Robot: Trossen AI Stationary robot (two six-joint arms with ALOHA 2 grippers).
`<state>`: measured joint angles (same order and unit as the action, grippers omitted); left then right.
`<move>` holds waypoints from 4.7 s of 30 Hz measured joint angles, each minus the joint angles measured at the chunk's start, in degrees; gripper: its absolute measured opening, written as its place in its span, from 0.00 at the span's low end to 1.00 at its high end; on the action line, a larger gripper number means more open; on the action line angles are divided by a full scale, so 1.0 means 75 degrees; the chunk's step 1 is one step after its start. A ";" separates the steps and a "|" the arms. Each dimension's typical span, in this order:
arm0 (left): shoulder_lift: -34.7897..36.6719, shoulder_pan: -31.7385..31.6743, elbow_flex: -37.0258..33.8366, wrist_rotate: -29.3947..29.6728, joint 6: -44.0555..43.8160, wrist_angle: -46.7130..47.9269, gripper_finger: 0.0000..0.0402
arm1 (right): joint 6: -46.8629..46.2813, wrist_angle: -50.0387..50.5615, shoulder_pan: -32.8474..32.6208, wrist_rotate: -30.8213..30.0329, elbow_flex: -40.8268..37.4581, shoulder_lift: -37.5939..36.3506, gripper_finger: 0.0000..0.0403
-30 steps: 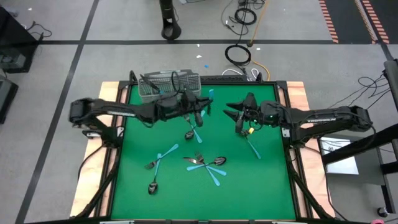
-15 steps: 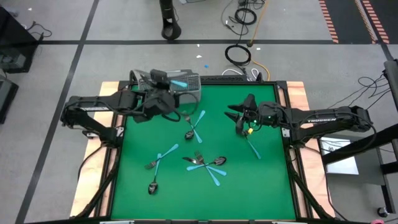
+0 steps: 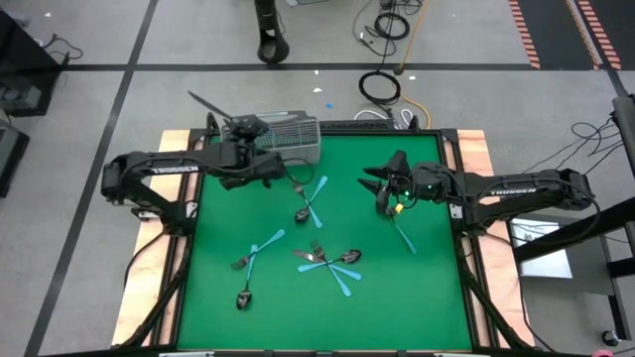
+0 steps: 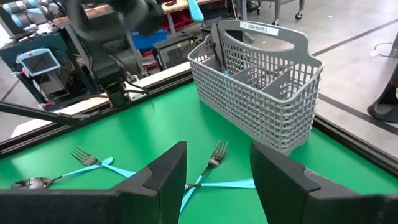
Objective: Sort silverware
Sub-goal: Put the table knife into the silverware rack
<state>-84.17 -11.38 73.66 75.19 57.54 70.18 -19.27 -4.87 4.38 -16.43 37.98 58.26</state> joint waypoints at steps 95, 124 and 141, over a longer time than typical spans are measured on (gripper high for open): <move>0.2181 0.3477 -0.1526 -0.7598 -0.9848 -0.0201 0.33 | 0.0335 -0.1697 -0.0302 0.0965 0.3708 0.6550 0.41; 0.3219 0.3937 -0.1806 -0.7427 -1.0751 -0.0133 0.33 | 0.0130 0.3097 -0.0253 0.0155 1.0367 1.1759 0.31; 0.3089 0.3937 -0.2266 -0.7562 -1.0416 -0.0611 0.33 | 0.0646 0.4487 -0.0239 0.0149 1.0323 1.1378 0.00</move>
<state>-61.00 18.15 56.67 18.48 -20.57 65.60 -14.42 28.78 2.59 -15.30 115.40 143.59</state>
